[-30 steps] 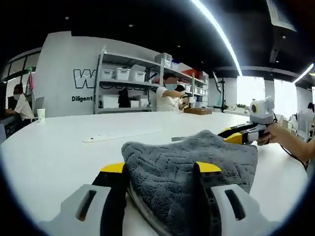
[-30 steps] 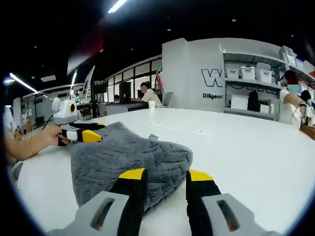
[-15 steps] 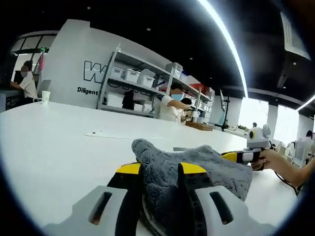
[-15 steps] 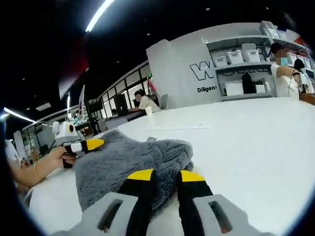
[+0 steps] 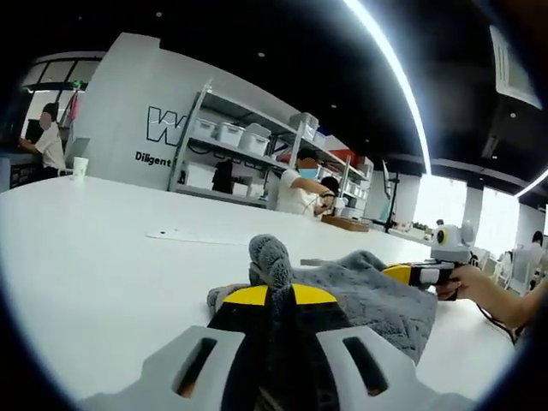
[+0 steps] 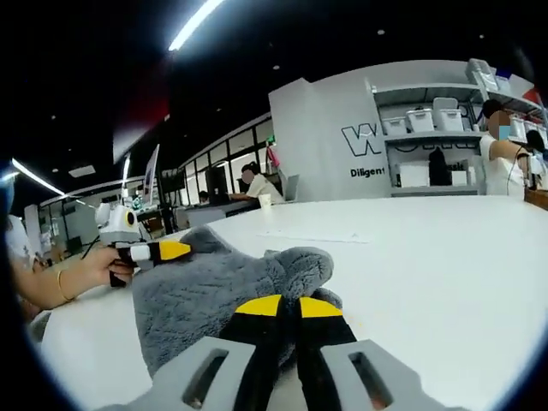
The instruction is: Open the folded towel by lifting each exposed corner and separating the folded layers until the towel lies flat within the target outline without major curled edges
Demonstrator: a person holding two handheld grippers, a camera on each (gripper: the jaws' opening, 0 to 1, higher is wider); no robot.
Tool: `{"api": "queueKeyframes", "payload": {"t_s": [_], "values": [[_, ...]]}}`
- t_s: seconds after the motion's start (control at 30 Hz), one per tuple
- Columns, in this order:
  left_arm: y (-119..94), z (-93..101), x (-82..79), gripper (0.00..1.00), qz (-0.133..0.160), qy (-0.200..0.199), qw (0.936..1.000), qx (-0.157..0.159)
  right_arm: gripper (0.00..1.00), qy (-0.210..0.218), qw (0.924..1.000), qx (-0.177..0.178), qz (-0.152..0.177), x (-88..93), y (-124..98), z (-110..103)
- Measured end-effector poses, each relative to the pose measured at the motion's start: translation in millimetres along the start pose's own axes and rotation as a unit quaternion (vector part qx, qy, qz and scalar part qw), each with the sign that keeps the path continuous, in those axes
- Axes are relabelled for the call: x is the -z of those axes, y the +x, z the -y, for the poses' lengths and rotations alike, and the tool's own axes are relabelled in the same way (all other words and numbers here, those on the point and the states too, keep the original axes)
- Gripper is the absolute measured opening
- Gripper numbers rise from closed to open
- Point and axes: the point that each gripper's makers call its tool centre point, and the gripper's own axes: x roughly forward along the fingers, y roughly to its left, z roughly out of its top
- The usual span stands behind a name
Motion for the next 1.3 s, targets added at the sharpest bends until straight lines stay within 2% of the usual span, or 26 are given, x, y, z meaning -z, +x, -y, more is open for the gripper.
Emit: {"api": "queueKeyframes", "payload": {"t_s": [0.07,0.17,0.3,0.37,0.53,0.63,0.97,1.07,1.23,1.3], "values": [[-2,3.2,-2.5,0.06,-0.001,-0.013,0.9999,0.003,0.00,-0.007,1.0000,-0.003,0.001,-2.7,-1,-3],[-4,12.8,-11.9,0.05,0.006,-0.003,0.9998,0.018,0.00,-0.014,0.9999,-0.001,0.000,-5.7,-1,-4],[-4,15.0,-13.6,0.05,0.005,-0.010,0.9997,0.021,0.00,-0.013,0.9999,-0.003,0.004,-10.4,-1,-10],[-7,10.6,-8.5,0.05,-0.011,-0.021,0.9997,0.001,0.00,-0.033,0.9994,-0.008,0.009,-19.2,-4,-20],[-14,16.9,-11.8,0.05,-0.009,-0.018,0.9998,0.004,0.00,-0.090,0.9955,-0.017,0.025,-34.9,-12,-39],[-19,21.2,-12.9,0.05,-0.011,-0.018,0.9998,0.006,0.00,-0.105,0.9938,-0.023,0.031,-39.6,-19,-51],[-33,38.0,-12.8,0.05,-0.011,-0.002,0.9998,0.017,0.00,-0.114,0.9917,-0.039,0.046,-45.1,-37,-70],[-36,40.8,-13.0,0.05,-0.013,0.010,0.9997,0.016,0.00,-0.129,0.9900,-0.040,0.041,-42.9,-39,-72],[-43,48.5,-14.5,0.05,-0.013,0.018,0.9995,0.021,0.00,-0.124,0.9905,-0.041,0.043,-41.6,-47,-75],[-48,54.6,-14.8,0.05,-0.010,0.001,0.9995,0.029,0.00,-0.141,0.9886,-0.036,0.038,-40.5,-50,-77]]}}
